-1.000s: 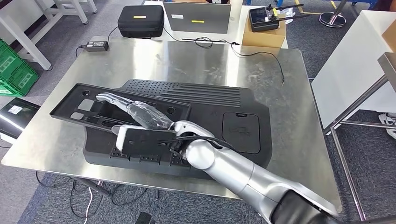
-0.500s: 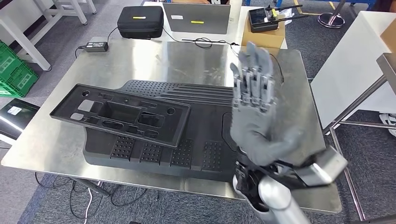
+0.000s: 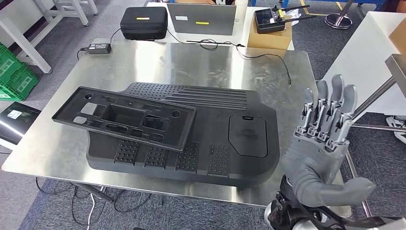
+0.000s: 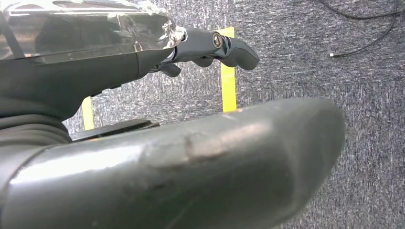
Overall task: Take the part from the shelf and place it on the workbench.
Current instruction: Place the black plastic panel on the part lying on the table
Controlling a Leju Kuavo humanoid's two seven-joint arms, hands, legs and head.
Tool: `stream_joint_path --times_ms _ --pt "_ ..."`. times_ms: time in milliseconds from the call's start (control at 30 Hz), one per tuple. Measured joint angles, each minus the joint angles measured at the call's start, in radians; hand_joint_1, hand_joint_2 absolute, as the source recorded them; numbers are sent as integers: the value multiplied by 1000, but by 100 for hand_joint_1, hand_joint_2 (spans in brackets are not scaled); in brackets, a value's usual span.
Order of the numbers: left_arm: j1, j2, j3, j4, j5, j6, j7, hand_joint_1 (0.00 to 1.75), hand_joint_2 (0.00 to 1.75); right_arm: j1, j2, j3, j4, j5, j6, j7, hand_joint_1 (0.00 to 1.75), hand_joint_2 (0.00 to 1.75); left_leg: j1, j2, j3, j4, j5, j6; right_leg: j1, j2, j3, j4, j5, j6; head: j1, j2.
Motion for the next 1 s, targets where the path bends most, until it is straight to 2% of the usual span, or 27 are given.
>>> stream_joint_path --times_ms 100,167,233,300,333,367,400,433,467,500,533,600,667,700,733,800,833,867,900,933,1000 --pt "0 0 0 0 -1 -1 5 0 0 12 -1 -4 -23 12 -13 6 0 0 -3 0 -1 -2 3 11 -4 -1 3 -4 4 9 -2 0" --pt "-1 0 0 0 -2 -2 8 0 0 17 -3 -8 -39 18 -19 8 0 0 3 0 8 -23 17 22 -3 -2 4 0 -3 18 -2 0" --pt "-2 0 0 0 -2 -3 9 0 0 21 -7 -13 -49 21 -23 10 0 0 10 2 15 -43 34 30 -2 0 -24 68 -53 25 7 0" --pt "-2 0 0 0 -3 -4 10 0 0 28 -9 -16 -54 21 -25 12 0 0 11 3 11 -43 40 32 -6 1 -77 192 -121 31 19 0" --pt "-2 0 0 0 -4 -5 12 0 0 31 -11 -18 -56 22 -25 13 0 0 12 3 8 -40 40 31 -8 1 -94 236 -136 35 23 0" --pt "-2 0 0 0 -6 -6 13 0 0 33 -12 -19 -58 22 -26 14 0 0 13 3 4 -36 39 30 -12 1 -96 249 -131 38 26 0" --pt "-2 0 0 0 -7 -8 15 0 0 34 -14 -21 -60 22 -26 16 0 0 16 3 2 -31 37 26 -15 0 -78 223 -107 42 29 0" --pt "-2 0 0 0 -9 -10 16 0 0 35 -16 -22 -62 24 -27 17 0 0 19 2 -1 -24 33 21 -20 -1 -44 162 -73 47 31 0" --pt "-3 0 0 0 -9 -11 17 0 0 35 -17 -23 -64 25 -27 19 0 0 22 2 -4 -16 28 14 -22 0 -7 97 -53 50 35 0" --pt "-4 0 0 0 -10 -12 19 0 0 35 -18 -24 -67 26 -27 20 0 0 23 1 -8 -9 24 5 -22 2 20 49 -35 48 39 0" --pt "-5 1 0 0 -11 -13 20 0 0 35 -19 -24 -69 27 -26 22 0 0 23 0 -10 -2 20 -2 -21 5 35 20 -32 43 42 0" --pt "-7 1 0 0 -11 -12 23 0 0 35 -20 -25 -74 28 -25 26 0 0 21 -1 -14 5 21 -17 -17 10 30 17 -33 26 40 0" --pt "-7 1 0 0 -11 -12 25 0 0 33 -21 -25 -76 27 -23 30 0 0 23 -1 -20 16 10 -28 -17 8 22 14 -31 11 31 0" --pt "-7 2 0 0 -11 -12 26 0 0 33 -21 -25 -77 27 -22 31 0 0 24 -1 -29 39 -12 -32 -16 7 17 12 -26 4 25 0" --pt "-8 2 0 0 -11 -12 27 0 0 33 -21 -25 -78 27 -21 31 0 0 24 -1 -45 82 -48 -34 -16 5 11 11 -21 -3 19 0" --pt "-8 2 0 0 -10 -12 27 0 0 32 -21 -25 -79 27 -19 32 0 0 21 -1 -90 208 -130 -33 -10 2 -4 11 -10 -13 3 0" --pt "-8 2 0 0 -9 -12 27 0 0 32 -21 -25 -80 26 -17 33 0 0 19 -1 -105 259 -155 -31 -6 0 -13 11 -4 -17 -3 0" --pt "-7 2 0 0 -8 -12 27 0 0 32 -21 -25 -80 26 -15 34 0 0 17 -1 -106 282 -160 -27 -1 -1 -22 11 3 -19 -8 0" --pt "-7 2 0 0 -7 -12 27 0 0 31 -22 -25 -80 24 -12 34 0 0 13 -1 -87 266 -146 -20 3 -1 -31 11 10 -21 -12 0" --pt "-7 2 0 0 -5 -13 27 0 0 28 -22 -25 -80 22 -9 35 0 0 8 -1 -50 214 -119 -9 8 -1 -39 11 18 -22 -15 0" --pt "-9 3 0 0 -1 -13 25 0 0 22 -23 -25 -80 19 -6 35 0 0 -5 2 40 71 -76 15 14 -2 -51 11 35 -21 -17 0"
